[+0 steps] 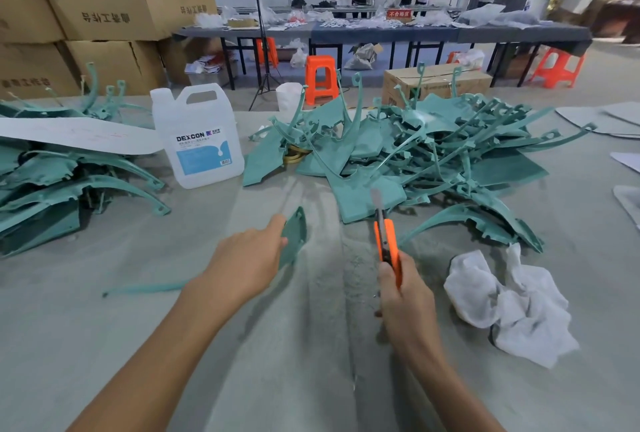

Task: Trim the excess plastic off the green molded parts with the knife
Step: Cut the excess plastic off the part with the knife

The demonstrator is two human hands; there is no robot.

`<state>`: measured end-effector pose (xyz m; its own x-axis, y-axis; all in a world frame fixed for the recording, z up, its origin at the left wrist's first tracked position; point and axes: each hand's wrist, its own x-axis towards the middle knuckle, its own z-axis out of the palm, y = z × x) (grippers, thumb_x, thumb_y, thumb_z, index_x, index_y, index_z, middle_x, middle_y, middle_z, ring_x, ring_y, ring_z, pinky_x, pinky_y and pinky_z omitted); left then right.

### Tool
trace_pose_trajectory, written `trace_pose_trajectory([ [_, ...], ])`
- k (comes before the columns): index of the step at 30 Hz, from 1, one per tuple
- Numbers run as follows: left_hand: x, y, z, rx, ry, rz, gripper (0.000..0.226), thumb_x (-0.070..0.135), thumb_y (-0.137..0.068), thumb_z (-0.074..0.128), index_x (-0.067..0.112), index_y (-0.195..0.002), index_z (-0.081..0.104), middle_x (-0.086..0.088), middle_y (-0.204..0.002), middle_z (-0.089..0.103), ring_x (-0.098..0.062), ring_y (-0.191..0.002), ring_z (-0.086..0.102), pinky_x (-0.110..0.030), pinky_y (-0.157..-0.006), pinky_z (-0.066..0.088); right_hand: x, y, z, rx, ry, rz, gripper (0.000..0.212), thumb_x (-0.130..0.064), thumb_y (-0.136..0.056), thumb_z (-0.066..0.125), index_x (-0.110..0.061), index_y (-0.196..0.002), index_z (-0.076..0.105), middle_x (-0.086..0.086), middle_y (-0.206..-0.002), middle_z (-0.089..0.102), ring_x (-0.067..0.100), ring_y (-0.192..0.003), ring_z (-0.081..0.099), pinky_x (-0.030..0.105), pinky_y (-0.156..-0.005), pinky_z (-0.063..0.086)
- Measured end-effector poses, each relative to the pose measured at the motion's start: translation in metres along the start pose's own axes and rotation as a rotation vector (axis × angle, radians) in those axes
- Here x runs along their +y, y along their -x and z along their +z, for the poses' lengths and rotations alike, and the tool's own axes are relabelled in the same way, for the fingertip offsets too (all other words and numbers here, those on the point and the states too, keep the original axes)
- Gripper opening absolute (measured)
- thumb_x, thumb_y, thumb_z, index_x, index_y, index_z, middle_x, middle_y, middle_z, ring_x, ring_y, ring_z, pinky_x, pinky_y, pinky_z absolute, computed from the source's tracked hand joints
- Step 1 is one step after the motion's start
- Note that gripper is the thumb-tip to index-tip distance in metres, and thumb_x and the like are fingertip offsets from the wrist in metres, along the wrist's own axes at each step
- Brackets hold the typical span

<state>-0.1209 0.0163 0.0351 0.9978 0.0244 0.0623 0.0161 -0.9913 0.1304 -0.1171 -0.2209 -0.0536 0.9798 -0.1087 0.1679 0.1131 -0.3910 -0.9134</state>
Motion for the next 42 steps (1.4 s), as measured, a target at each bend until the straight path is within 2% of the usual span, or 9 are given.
trace_pose_trajectory([
  [3, -0.001, -0.014, 0.002, -0.051, 0.012, -0.082, 0.019, 0.033, -0.108, 0.03, 0.017, -0.098, 0.031, -0.007, -0.078, 0.049, -0.035, -0.077, 0.055, -0.041, -0.062, 0.038, -0.014, 0.014, 0.022, -0.21, -0.245, 0.178, 0.01, -0.026, -0.103, 0.051, -0.031, -0.101, 0.059, 0.002, -0.077, 0.064, 0.019, -0.049, 0.062, 0.032, -0.041, 0.05],
  [9, 0.004, -0.04, -0.006, -0.13, 0.048, -0.144, 0.01, 0.021, -0.105, 0.037, 0.012, -0.1, 0.034, -0.008, -0.08, 0.044, -0.033, -0.082, 0.052, -0.039, -0.064, 0.036, -0.029, 0.024, 0.063, -0.435, -0.401, 0.351, 0.012, -0.02, -0.104, 0.046, -0.017, -0.112, 0.054, 0.011, -0.08, 0.059, 0.021, -0.044, 0.057, 0.031, -0.042, 0.049],
  [18, 0.004, -0.044, -0.018, -0.222, 0.03, -0.161, 0.018, 0.015, -0.103, 0.04, 0.002, -0.117, 0.039, -0.025, -0.113, 0.06, -0.032, -0.083, 0.052, -0.036, -0.06, 0.035, -0.032, 0.024, 0.092, -0.41, -0.413, 0.398, 0.016, -0.019, -0.105, 0.039, -0.018, -0.106, 0.055, 0.013, -0.081, 0.053, 0.02, -0.042, 0.055, 0.03, -0.042, 0.049],
  [23, -0.002, -0.04, -0.025, -0.268, 0.135, -0.185, 0.043, 0.025, -0.102, 0.041, -0.003, -0.133, 0.03, -0.018, -0.099, 0.055, -0.026, -0.072, 0.051, -0.033, -0.05, 0.031, -0.035, 0.021, 0.099, -0.426, -0.352, 0.394, 0.013, -0.024, -0.103, 0.044, -0.016, -0.103, 0.055, 0.013, -0.074, 0.052, 0.026, -0.049, 0.057, 0.031, -0.043, 0.048],
  [28, -0.004, -0.034, -0.027, -0.325, 0.154, -0.179, 0.042, 0.013, -0.101, 0.036, -0.003, -0.137, 0.021, -0.012, -0.075, 0.048, -0.022, -0.059, 0.047, -0.034, -0.048, 0.032, -0.038, 0.019, 0.105, -0.414, -0.272, 0.376, 0.015, -0.027, -0.103, 0.044, -0.016, -0.1, 0.054, 0.014, -0.075, 0.055, 0.026, -0.05, 0.059, 0.029, -0.04, 0.046],
  [33, 0.002, -0.03, -0.026, -0.35, 0.142, -0.132, 0.028, 0.007, -0.098, 0.038, 0.002, -0.123, 0.027, -0.013, -0.078, 0.049, -0.022, -0.06, 0.046, -0.033, -0.048, 0.034, -0.048, 0.019, 0.1, -0.409, -0.256, 0.313, 0.02, -0.024, -0.105, 0.042, -0.016, -0.09, 0.053, 0.011, -0.067, 0.056, 0.022, -0.047, 0.059, 0.029, -0.04, 0.045],
  [36, 0.003, -0.032, -0.025, -0.357, 0.138, -0.123, 0.02, 0.01, -0.099, 0.039, 0.006, -0.114, 0.027, -0.013, -0.08, 0.051, -0.022, -0.064, 0.048, -0.033, -0.051, 0.035, -0.067, 0.014, 0.089, -0.426, -0.331, 0.184, 0.015, -0.025, -0.106, 0.04, -0.025, -0.11, 0.055, 0.01, -0.075, 0.058, 0.022, -0.051, 0.058, 0.027, -0.04, 0.044],
  [39, -0.001, -0.031, -0.024, -0.347, 0.112, -0.114, 0.021, 0.012, -0.099, 0.042, 0.011, -0.109, 0.024, -0.013, -0.081, 0.053, -0.022, -0.066, 0.052, -0.034, -0.051, 0.036, -0.097, 0.005, 0.068, -0.514, -0.487, 0.048, 0.02, -0.03, -0.104, 0.043, -0.036, -0.099, 0.062, 0.005, -0.074, 0.06, 0.017, -0.049, 0.057, 0.028, -0.04, 0.044],
  [42, -0.004, -0.03, -0.023, -0.353, 0.118, -0.121, 0.021, 0.009, -0.097, 0.04, 0.009, -0.111, 0.024, -0.014, -0.086, 0.055, -0.024, -0.069, 0.053, -0.035, -0.054, 0.038, -0.107, -0.009, 0.051, -0.401, -0.611, 0.11, 0.021, -0.031, -0.103, 0.045, -0.037, -0.111, 0.063, 0.003, -0.074, 0.061, 0.017, -0.049, 0.056, 0.028, -0.041, 0.045],
])
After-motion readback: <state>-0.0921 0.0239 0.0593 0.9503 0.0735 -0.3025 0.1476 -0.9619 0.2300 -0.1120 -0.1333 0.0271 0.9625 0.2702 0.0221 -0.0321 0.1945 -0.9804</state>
